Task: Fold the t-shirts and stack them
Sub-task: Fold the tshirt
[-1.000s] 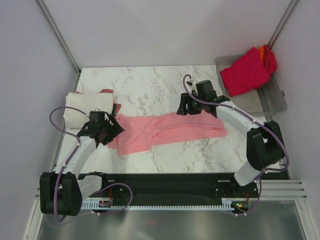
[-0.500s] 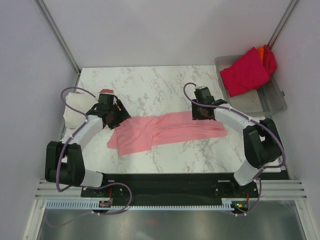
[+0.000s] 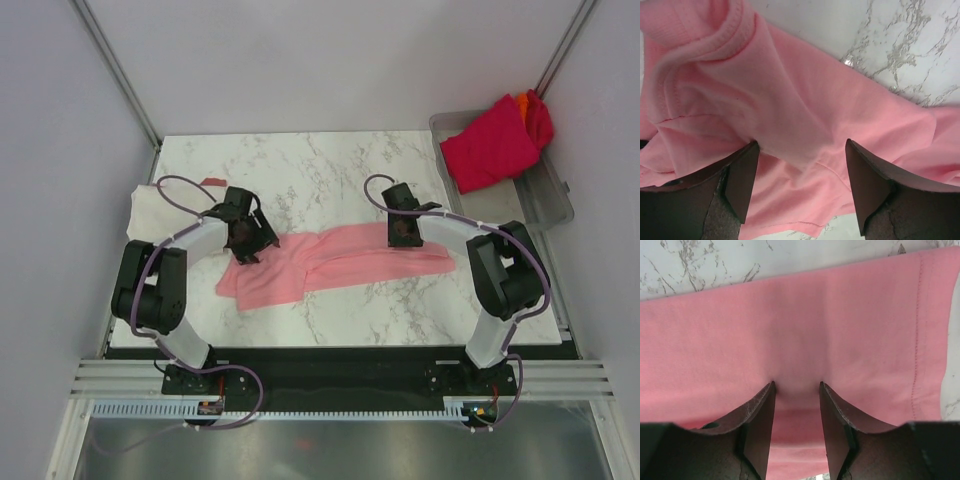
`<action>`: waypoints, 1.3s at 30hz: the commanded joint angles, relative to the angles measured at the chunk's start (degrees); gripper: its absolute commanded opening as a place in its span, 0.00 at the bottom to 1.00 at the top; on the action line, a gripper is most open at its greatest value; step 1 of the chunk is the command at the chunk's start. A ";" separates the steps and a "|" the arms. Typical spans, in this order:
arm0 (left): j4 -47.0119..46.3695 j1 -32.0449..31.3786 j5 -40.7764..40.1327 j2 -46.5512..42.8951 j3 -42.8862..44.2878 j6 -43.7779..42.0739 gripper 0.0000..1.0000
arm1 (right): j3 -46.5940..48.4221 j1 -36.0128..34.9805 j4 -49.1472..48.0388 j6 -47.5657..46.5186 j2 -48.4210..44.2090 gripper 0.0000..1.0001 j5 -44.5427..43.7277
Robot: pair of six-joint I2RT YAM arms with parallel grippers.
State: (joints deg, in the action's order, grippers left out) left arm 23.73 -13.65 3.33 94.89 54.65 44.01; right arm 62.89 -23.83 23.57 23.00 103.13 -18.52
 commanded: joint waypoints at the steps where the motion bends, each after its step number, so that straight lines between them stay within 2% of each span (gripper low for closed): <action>1: 0.09 -0.41 1.85 4.76 3.08 3.89 0.78 | -3.65 0.11 -0.01 2.04 -0.47 0.49 2.06; 4: 1.58 -0.41 2.99 9.85 7.72 2.23 0.78 | -8.92 -0.33 -3.00 3.36 -3.01 0.48 5.60; 10: 5.54 -0.15 -0.87 16.11 17.83 -1.90 0.77 | -17.27 -7.35 -3.62 6.79 -10.65 0.47 7.36; 16: 6.95 -0.32 1.49 23.23 27.77 -4.28 0.73 | -24.39 -22.81 -4.94 17.06 -17.25 0.47 7.80; 17: 6.86 -0.76 1.85 24.45 28.75 -4.28 0.72 | -24.83 -27.53 -5.37 20.38 -17.52 0.47 7.89; 23: 6.86 -3.31 3.08 29.73 37.18 -5.51 0.72 | -18.17 -46.87 -7.31 27.70 -12.88 0.49 9.73; 26: 6.86 -3.40 3.17 31.67 39.65 -6.48 0.72 | -11.06 -50.60 -7.31 27.36 -12.60 0.52 12.97; 28: 6.77 -3.40 3.52 32.02 40.53 -7.70 0.72 | -9.29 -50.70 -6.35 25.87 -15.84 0.55 13.08; 30: 6.77 -3.40 3.70 31.59 40.80 -8.50 0.73 | -6.40 -49.04 -3.90 24.03 -18.31 0.64 12.20; 32: 6.34 -3.40 4.05 29.58 40.10 -9.55 0.75 | -4.72 -44.93 -2.83 20.70 -21.47 0.69 12.81; 39: 0.44 -3.31 4.49 16.22 32.89 -9.73 0.84 | -2.69 -27.51 -2.22 11.55 -24.74 0.69 18.35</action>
State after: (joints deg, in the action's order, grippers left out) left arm 27.20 -17.12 7.77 119.13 88.75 37.15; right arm 58.19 -56.40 19.35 40.14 78.83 -2.68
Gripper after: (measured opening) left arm 0.828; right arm 0.697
